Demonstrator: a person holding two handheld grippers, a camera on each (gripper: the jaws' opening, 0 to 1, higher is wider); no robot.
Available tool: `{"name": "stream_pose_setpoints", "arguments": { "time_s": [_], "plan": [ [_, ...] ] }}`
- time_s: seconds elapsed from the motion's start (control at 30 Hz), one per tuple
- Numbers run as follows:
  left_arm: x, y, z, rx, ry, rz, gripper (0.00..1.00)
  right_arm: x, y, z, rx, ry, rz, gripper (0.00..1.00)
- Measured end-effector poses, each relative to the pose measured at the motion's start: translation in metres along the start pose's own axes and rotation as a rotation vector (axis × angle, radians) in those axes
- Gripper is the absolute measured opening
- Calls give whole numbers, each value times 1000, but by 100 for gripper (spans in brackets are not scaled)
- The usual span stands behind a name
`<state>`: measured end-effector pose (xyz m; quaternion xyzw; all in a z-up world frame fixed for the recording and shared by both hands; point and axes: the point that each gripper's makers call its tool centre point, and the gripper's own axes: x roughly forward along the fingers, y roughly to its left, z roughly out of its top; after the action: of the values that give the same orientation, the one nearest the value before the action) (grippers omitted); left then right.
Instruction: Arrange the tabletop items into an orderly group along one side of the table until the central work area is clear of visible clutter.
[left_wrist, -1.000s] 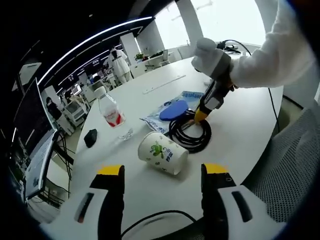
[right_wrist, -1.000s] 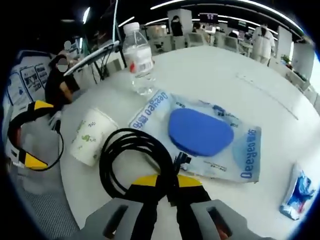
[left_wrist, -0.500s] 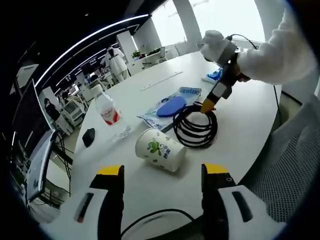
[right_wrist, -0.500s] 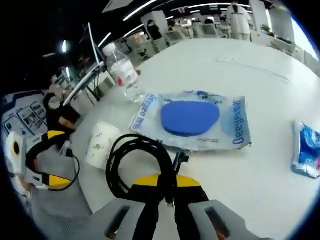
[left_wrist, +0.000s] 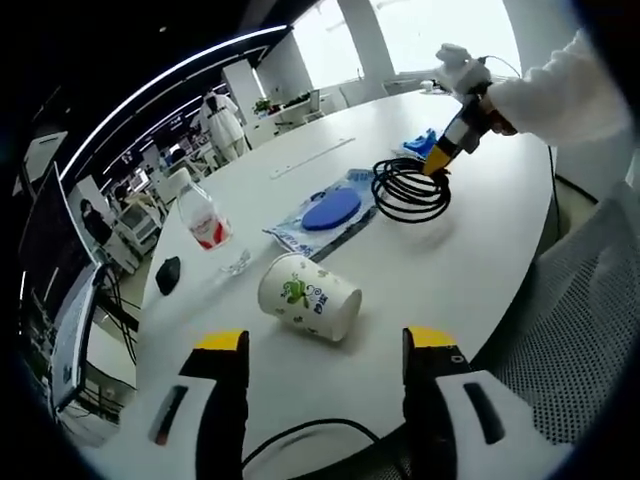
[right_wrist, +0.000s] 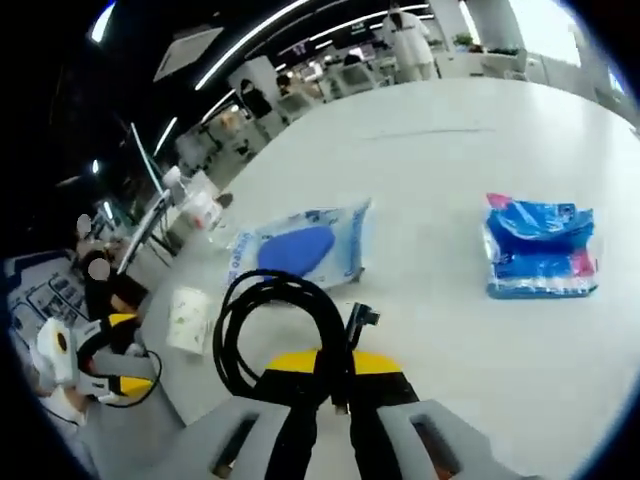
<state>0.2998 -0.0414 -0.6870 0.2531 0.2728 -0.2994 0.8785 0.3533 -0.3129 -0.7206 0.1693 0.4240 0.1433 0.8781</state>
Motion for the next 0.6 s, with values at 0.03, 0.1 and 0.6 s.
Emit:
{"name": "stream_pose_setpoints", "arguments": {
  "time_s": [0.03,0.1,0.6],
  "plan": [
    [0,0,0,2,0,-1,61,-3,-6,1,10,-3,-10,5],
    [0,-1,0,5,0,-4,61,-9,-21,2,32,-13,-35,5],
    [2,-1,-5,15,27,-7,59,-62,-100,4,140,-53,-188,6]
  ]
}}
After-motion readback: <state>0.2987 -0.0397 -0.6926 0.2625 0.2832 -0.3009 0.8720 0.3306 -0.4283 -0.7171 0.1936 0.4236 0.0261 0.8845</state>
